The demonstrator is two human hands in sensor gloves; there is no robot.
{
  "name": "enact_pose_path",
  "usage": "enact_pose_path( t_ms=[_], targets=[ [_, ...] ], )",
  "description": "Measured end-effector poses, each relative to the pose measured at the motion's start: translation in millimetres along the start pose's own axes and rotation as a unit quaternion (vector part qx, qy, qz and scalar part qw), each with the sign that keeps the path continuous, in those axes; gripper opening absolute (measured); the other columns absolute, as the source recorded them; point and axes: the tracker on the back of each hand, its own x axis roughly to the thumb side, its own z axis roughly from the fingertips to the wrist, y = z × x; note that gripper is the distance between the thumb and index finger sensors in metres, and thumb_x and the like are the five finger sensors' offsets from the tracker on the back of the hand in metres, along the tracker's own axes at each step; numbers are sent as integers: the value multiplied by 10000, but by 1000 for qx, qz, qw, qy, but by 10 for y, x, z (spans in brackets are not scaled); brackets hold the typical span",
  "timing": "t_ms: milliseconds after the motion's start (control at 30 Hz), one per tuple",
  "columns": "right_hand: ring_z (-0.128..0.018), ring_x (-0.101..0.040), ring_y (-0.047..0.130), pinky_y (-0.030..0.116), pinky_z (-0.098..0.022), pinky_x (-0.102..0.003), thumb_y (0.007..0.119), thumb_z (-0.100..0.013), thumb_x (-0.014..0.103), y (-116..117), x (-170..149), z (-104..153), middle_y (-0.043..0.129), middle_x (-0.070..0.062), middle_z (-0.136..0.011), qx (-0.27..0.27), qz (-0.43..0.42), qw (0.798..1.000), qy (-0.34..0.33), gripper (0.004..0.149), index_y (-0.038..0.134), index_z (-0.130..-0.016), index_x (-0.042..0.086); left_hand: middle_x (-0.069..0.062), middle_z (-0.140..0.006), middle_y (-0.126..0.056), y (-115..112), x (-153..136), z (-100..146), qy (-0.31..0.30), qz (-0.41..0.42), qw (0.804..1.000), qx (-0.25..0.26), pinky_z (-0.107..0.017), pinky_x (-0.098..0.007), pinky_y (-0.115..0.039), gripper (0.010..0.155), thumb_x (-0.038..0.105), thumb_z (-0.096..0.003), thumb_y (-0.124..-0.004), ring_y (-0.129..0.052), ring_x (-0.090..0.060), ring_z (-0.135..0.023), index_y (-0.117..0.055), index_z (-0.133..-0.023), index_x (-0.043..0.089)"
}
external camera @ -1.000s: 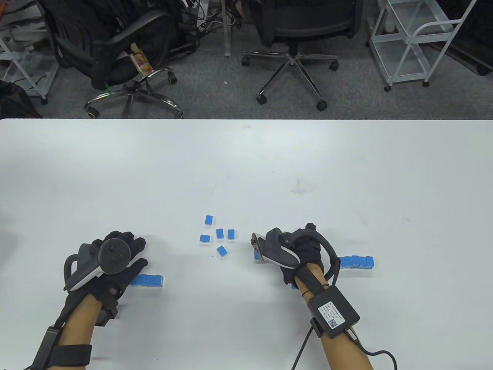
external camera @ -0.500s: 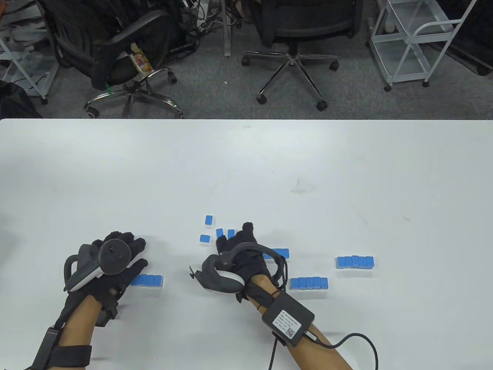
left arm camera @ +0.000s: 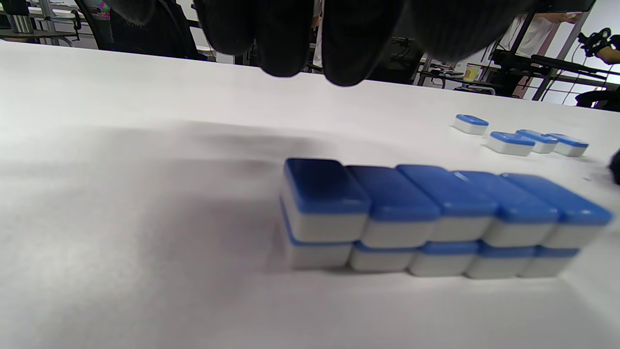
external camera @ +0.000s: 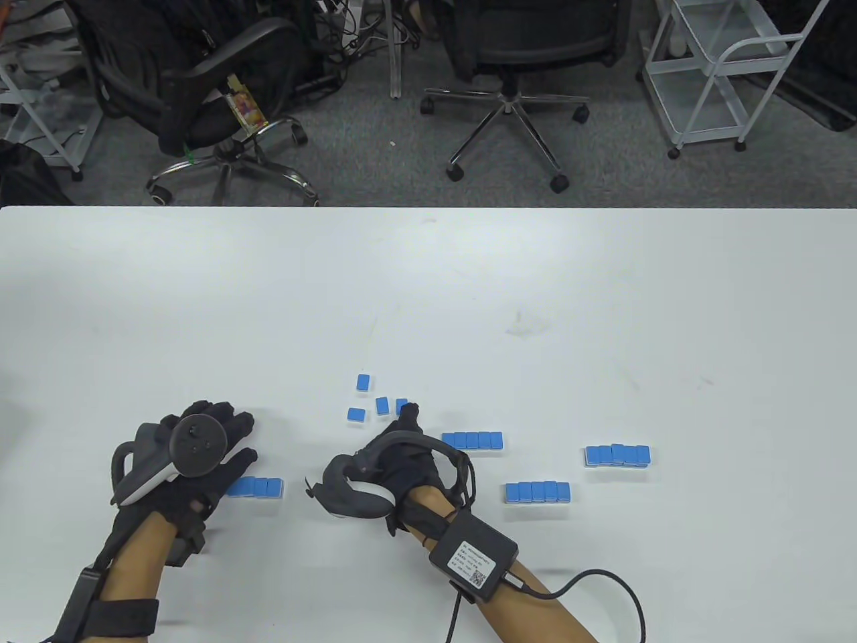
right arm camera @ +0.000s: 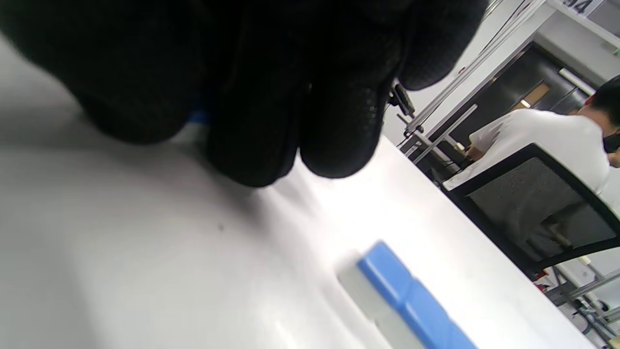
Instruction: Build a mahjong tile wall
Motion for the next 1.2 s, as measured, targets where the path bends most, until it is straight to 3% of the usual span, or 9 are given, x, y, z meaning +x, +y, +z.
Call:
enact_pose_path(
  t_ms=[67,267,367,600,1200],
  targets=[
    [-667,-233,985,639,-699,-563,865,-288,472,39,-160,79,1017,50,-600,23,-19,1000,4,571,819,-788,200,3,-1202,-503,-2,1,-1,0,0,1000,-1,-822,-638,-370,639,585,-483,-628,-430,-330,-1146,-590,-1083,370],
    [-680,-254,966,631,-698,-573,868,-297,450,46,-861,182,1004,39,-620,21,-79,991,108,568,801,-804,204,3,-1202,-504,-3,-2,-3,2,1,1000,-2,-822,-640,-369,638,585,-484,-628,-429,-330,-1147,-589,-1084,370],
    [-688,-254,963,626,-701,-576,875,-297,443,117,-985,134,1002,39,-633,37,-92,988,120,571,796,-812,208,3,-1201,-505,-8,-5,-4,4,1,1000,-4,-822,-638,-370,636,585,-484,-628,-432,-328,-1146,-588,-1082,373],
    [-699,-239,964,613,-716,-577,883,-288,434,370,-950,76,1000,51,-643,64,-114,986,104,565,795,-808,231,5,-1200,-507,-11,-2,-1,5,-1,1000,-6,-821,-638,-374,639,584,-483,-629,-436,-329,-1145,-592,-1083,368],
    [-691,-227,975,609,-715,-578,877,-283,439,317,-820,31,1007,65,-636,41,-88,991,89,563,804,-806,241,3,-1200,-511,-4,-9,-3,4,1,1000,-8,-820,-639,-378,638,584,-484,-629,-441,-330,-1144,-590,-1084,369]
  ],
)
